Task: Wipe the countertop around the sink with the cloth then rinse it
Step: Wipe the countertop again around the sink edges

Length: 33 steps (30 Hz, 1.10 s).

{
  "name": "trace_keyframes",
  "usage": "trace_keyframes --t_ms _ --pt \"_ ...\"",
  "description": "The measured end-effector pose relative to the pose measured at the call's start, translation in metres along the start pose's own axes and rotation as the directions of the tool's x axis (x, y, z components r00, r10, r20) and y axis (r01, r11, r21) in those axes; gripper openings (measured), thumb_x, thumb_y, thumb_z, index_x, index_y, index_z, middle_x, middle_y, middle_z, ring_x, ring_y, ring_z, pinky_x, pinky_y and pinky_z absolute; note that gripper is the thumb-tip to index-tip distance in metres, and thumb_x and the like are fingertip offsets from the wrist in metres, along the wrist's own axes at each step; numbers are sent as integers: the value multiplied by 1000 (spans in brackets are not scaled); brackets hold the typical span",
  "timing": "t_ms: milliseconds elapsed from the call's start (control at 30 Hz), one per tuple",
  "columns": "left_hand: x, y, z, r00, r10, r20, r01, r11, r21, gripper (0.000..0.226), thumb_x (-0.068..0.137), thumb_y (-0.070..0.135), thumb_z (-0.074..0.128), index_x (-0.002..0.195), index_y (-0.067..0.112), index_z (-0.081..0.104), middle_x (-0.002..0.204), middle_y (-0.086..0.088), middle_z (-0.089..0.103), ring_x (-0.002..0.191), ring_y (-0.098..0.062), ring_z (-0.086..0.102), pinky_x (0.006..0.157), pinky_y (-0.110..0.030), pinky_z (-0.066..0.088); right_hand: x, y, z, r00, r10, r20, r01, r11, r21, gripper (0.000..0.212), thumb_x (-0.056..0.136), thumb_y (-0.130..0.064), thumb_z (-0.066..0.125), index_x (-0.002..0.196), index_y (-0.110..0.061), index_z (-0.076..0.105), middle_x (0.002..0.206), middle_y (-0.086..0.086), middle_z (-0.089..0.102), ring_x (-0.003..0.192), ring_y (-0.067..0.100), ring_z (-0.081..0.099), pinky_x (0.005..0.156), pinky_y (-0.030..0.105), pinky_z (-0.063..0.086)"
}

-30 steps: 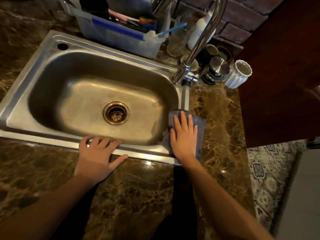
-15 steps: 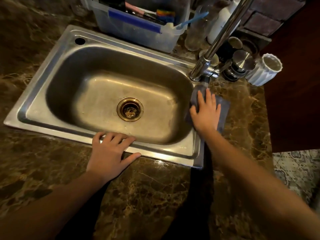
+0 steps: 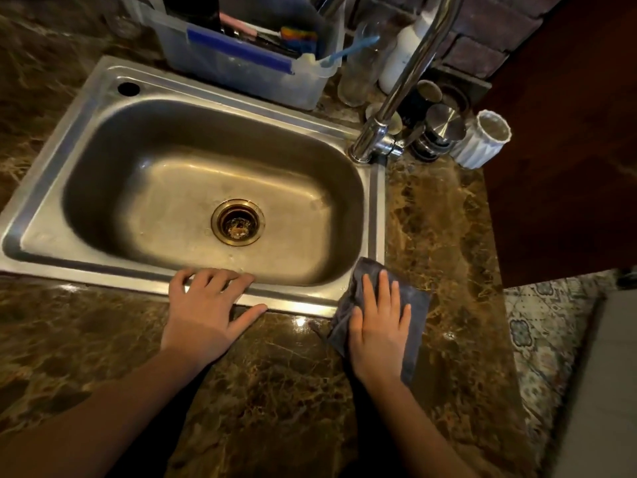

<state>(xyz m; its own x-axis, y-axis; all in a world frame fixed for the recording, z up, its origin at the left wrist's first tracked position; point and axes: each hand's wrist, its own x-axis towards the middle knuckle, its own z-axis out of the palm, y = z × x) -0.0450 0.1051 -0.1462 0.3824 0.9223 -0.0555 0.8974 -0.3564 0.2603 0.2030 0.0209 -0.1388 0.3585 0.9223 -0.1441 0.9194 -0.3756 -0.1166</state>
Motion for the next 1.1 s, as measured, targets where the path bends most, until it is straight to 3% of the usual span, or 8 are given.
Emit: trace_keyframes --t_ms 333,533,667,767,833,967,1033,1100 --pt "0 -3 4 999 22 -31 -21 1000 23 61 90 69 27 120 31 63 110 6 66 103 -22 57 94 -45 30 168 -9 -18 993 97 -60 -97 995 9 61 101 -38 32 155 -23 9 163 2 7 149 25 3 118 53 5" --pt "1 -5 3 999 29 23 -29 999 17 61 90 67 24 122 31 61 114 5 65 108 -23 56 95 -46 27 80 -7 -11 999 16 -30 -19 997 -78 57 103 -34 32 155 -23 14 163 5 3 149 28 4 116 55 8" --pt "-1 -5 -3 997 18 81 -14 999 -43 58 93 60 19 127 34 58 120 10 64 114 -17 54 100 -46 26 22 -25 -4 995 96 13 -96 995 -16 61 96 -44 12 155 -25 15 163 0 4 149 27 1 117 53 5" --pt "3 -2 -15 991 -58 119 88 961 -263 60 92 59 15 125 37 60 126 15 61 121 -10 48 106 -39 16 -7 -50 0 996 86 -33 -83 993 87 72 90 -50 4 151 -22 30 159 -3 21 149 25 10 117 50 5" --pt "4 -4 -24 978 -137 159 201 831 -519 47 100 49 24 126 35 60 129 13 60 125 -9 44 110 -34 15 -20 -76 2 998 13 -61 -1 981 195 67 90 -46 13 143 -21 45 152 -2 39 145 24 26 116 45 8" --pt "-14 -33 -53 918 -305 254 321 192 -927 21 100 26 44 107 26 64 113 0 67 111 -15 58 93 -18 42 -22 -162 9 988 -152 -31 155 949 276 57 91 -38 22 134 -23 55 139 -1 54 136 18 40 116 38 12" --pt "-31 -62 -64 887 -389 248 282 34 -959 20 99 15 46 101 18 65 101 -1 69 100 -16 63 89 -16 46 -22 -216 14 975 -222 -5 213 929 303 57 90 -38 22 132 -21 57 136 1 57 134 19 44 116 35 12" --pt "-50 -96 -77 855 -454 250 272 -19 -962 24 100 7 41 100 11 65 99 -2 68 95 -14 62 79 -7 46 -24 -266 17 961 -275 25 247 895 371 61 90 -41 19 131 -19 58 136 1 57 133 18 44 116 34 12"
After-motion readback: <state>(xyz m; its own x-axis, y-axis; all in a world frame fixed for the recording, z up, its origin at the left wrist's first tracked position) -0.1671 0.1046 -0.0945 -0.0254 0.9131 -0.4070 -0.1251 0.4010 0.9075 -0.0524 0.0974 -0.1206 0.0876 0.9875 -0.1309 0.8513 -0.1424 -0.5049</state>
